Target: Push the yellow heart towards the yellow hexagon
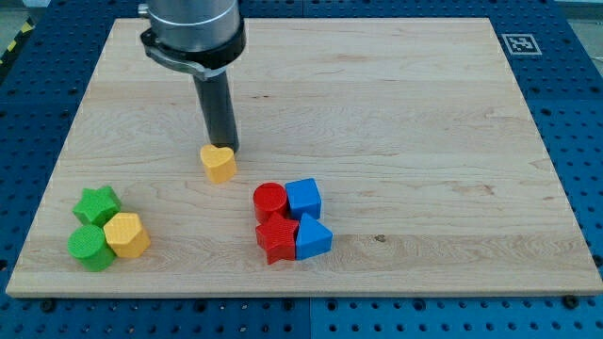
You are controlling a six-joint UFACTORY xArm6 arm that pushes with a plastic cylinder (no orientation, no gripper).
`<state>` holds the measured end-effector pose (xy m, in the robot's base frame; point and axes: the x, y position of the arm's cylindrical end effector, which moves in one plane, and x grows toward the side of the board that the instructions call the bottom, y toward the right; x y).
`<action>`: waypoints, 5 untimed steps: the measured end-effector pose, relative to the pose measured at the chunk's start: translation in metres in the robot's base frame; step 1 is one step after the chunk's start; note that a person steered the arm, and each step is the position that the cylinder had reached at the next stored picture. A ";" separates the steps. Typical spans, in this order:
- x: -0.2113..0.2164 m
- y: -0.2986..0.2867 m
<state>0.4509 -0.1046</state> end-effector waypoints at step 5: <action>0.036 0.008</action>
<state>0.4867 -0.0961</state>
